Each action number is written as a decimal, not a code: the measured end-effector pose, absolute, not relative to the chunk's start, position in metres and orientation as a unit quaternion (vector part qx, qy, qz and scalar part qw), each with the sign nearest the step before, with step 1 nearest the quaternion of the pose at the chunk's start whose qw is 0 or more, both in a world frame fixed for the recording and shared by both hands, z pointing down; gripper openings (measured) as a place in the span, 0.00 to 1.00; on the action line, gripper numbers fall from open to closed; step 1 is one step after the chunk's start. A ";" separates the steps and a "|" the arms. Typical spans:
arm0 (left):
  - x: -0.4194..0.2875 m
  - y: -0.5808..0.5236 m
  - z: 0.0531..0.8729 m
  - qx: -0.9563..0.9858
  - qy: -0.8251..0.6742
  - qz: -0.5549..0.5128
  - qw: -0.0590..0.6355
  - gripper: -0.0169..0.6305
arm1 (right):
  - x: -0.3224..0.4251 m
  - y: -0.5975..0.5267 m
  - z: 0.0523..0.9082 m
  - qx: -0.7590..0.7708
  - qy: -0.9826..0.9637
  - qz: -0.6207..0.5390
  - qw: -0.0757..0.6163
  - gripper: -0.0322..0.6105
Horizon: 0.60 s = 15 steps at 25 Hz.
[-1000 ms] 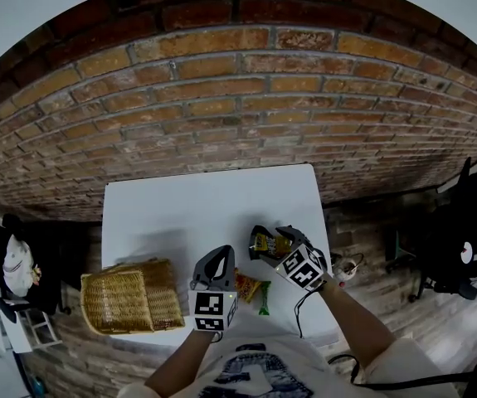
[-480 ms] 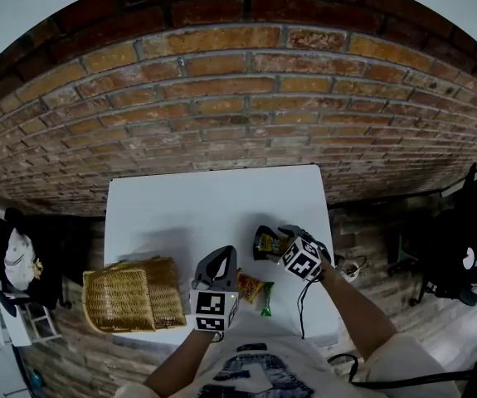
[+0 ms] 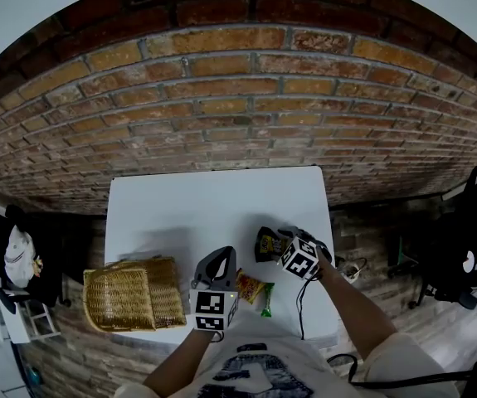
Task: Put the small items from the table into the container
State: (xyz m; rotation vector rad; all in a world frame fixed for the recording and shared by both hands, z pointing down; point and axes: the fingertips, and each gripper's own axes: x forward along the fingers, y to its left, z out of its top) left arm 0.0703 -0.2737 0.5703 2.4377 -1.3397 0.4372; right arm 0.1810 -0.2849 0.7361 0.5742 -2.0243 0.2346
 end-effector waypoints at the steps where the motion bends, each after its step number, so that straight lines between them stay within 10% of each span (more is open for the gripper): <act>1: 0.071 -0.273 0.570 0.855 -0.469 0.153 0.162 0.11 | 0.182 -0.285 0.736 0.238 -0.832 0.095 0.491 0.52; 15: 0.066 -0.263 0.573 0.850 -0.476 0.157 0.164 0.11 | 0.192 -0.283 0.733 0.267 -0.822 0.083 0.496 0.30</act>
